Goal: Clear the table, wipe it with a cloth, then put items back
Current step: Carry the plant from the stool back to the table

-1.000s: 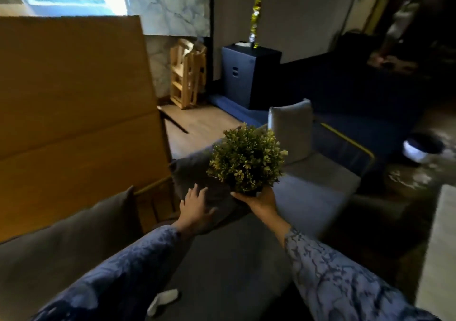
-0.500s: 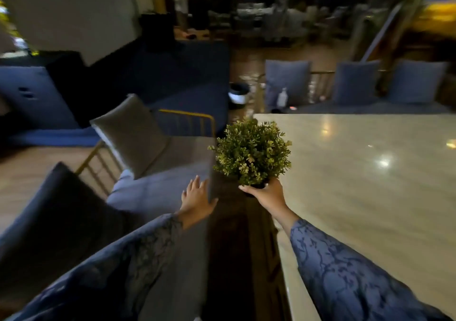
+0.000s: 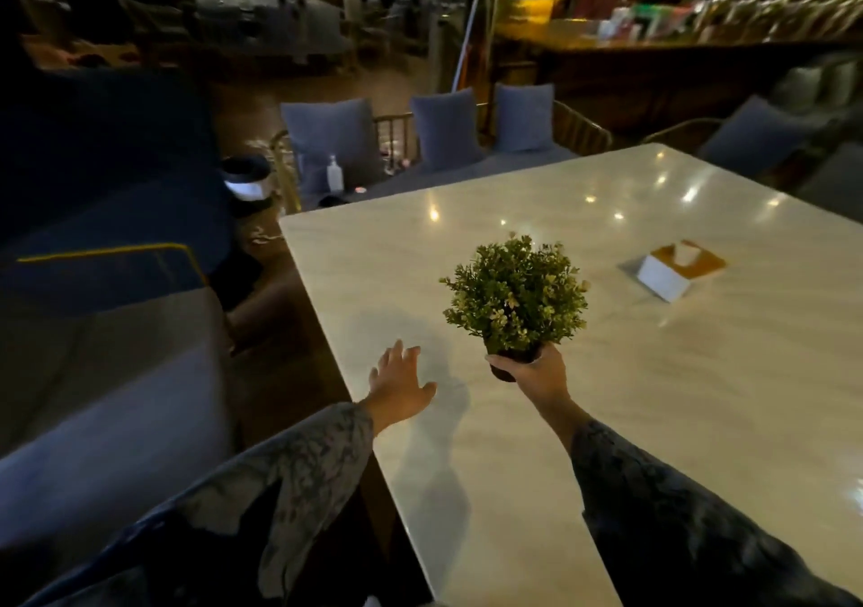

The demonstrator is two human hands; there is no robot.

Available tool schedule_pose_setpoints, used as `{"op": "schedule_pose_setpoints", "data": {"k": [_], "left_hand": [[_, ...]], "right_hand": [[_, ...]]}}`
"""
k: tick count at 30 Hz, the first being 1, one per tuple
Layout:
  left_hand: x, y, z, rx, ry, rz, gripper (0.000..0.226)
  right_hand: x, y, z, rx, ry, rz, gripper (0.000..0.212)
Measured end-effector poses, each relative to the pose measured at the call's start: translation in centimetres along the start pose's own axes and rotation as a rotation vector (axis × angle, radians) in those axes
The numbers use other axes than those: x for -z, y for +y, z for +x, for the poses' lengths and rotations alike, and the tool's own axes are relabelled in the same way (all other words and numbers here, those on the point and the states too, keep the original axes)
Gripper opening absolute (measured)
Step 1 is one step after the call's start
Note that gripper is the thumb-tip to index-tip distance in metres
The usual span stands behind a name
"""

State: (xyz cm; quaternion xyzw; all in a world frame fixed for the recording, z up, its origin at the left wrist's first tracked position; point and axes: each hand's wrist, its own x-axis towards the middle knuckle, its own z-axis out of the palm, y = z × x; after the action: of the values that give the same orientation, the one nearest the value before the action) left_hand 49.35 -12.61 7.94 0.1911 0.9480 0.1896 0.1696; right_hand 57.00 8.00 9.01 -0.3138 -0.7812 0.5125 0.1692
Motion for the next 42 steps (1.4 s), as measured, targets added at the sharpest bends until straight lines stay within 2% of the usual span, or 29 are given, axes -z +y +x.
{"op": "schedule_pose_setpoints", "data": {"k": [6,9,13,17,22,24,27,30,36,42], "left_hand": [[-0.6,1.9,5.5,-0.113,-0.138,0.032,0.074],[-0.2,2.0,9.3,-0.170,-0.201,0.067,0.074],[0.5,1.9,14.4,-0.266,-0.263,0.098,0.076],[0.7,1.1,19.2,-0.331,-0.323,0.155,0.076],[0.9,0.9,25.0,-0.384,-0.391,0.216,0.079],[0.8,1.8,27.1,-0.423,-0.410,0.251,0.087],[0.4,3.6,29.3,-0.477,-0.470,0.280,0.110],[-0.6,5.4,31.2,-0.513,-0.549,0.342,0.118],[-3.8,9.7,35.4,-0.535,-0.591,0.320,0.105],[-6.9,14.0,39.8,-0.652,-0.594,0.480,0.099]], "right_hand": [[1.4,1.5,1.6,-0.090,0.147,0.050,0.052],[0.5,2.2,2.9,-0.153,0.204,0.097,0.057],[-1.5,2.1,5.0,-0.222,0.304,0.142,0.075],[-3.5,1.6,7.4,-0.269,0.413,0.212,0.081],[-4.7,1.3,9.6,-0.328,0.550,0.258,0.075],[-4.5,1.6,10.7,-0.349,0.590,0.219,0.073],[-4.1,2.4,12.5,-0.396,0.655,0.188,0.065],[-3.5,3.2,14.8,-0.427,0.685,0.152,0.059],[-1.4,4.1,19.5,-0.442,0.703,0.212,0.043],[0.4,6.1,25.4,-0.431,0.744,0.191,0.031]]}}
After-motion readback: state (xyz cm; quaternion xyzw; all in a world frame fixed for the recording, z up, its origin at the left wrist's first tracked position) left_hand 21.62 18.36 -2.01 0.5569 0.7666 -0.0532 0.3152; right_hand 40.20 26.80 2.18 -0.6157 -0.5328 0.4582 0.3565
